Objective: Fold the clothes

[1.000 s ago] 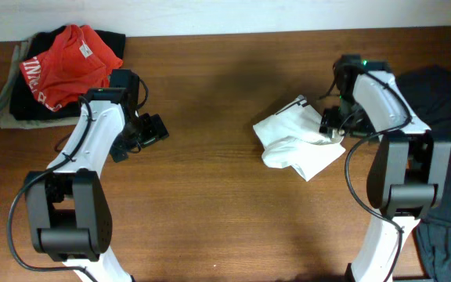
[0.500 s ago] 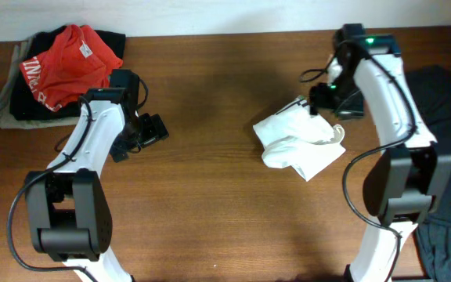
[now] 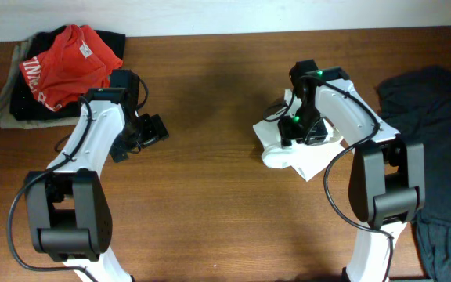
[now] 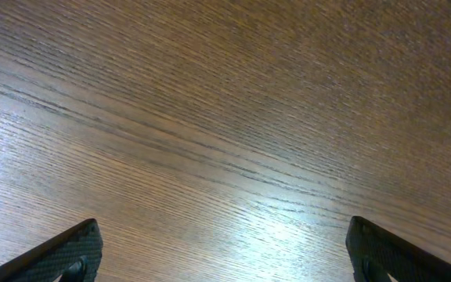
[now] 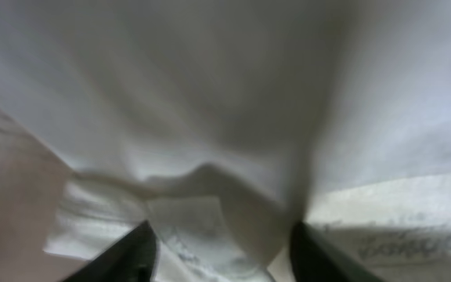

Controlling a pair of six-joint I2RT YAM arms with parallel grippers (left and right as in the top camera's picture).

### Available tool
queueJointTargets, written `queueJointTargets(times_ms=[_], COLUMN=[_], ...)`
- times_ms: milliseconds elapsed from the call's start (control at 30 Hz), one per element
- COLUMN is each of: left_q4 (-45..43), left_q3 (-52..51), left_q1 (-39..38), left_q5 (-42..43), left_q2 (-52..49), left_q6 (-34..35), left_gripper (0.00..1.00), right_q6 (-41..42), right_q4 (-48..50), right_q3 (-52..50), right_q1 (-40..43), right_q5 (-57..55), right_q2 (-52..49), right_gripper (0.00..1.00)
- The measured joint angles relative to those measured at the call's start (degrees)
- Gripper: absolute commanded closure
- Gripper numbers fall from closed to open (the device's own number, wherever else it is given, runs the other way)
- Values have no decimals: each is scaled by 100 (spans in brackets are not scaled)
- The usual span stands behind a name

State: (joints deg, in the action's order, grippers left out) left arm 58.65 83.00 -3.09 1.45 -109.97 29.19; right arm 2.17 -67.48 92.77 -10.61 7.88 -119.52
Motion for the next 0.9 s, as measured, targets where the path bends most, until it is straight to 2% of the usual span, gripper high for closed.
queueJointTargets(times_ms=[33, 67, 167, 333, 400, 467, 533, 600, 700, 800, 900], left_q4=[0, 0, 2, 0, -4, -4, -7, -4, -7, -7, -4], left_q3=[0, 0, 0, 0, 0, 0, 0, 0, 0, 0, 0], left_q1=[0, 0, 0, 0, 0, 0, 0, 0, 0, 0, 0], left_q5=[0, 0, 0, 0, 0, 0, 0, 0, 2, 0, 2], left_q2=[0, 0, 0, 0, 0, 0, 0, 0, 0, 0, 0], left_q6=[0, 0, 0, 0, 0, 0, 0, 0, 0, 0, 0], left_gripper=[1, 1, 1, 1, 1, 1, 1, 1, 1, 1, 1], right_q6=[20, 61, 83, 96, 98, 103, 120, 243, 437, 529, 564], right_q4=[-74, -153, -374, -728, -870, -1062, -1215, -1377, -1687, -1696, -1567], right_q3=[-2, -7, -7, -7, -7, -7, -7, -7, -7, -13, -127], right_q1=[0, 0, 0, 0, 0, 0, 0, 0, 0, 0, 0], right_q5=[2, 0, 0, 17, 20, 17, -7, -59, -297, -396, -424], right_q2=[0, 0, 0, 0, 0, 0, 0, 0, 0, 0, 0], right_gripper=[52, 64, 78, 80, 80, 66, 59, 47, 46, 40, 43])
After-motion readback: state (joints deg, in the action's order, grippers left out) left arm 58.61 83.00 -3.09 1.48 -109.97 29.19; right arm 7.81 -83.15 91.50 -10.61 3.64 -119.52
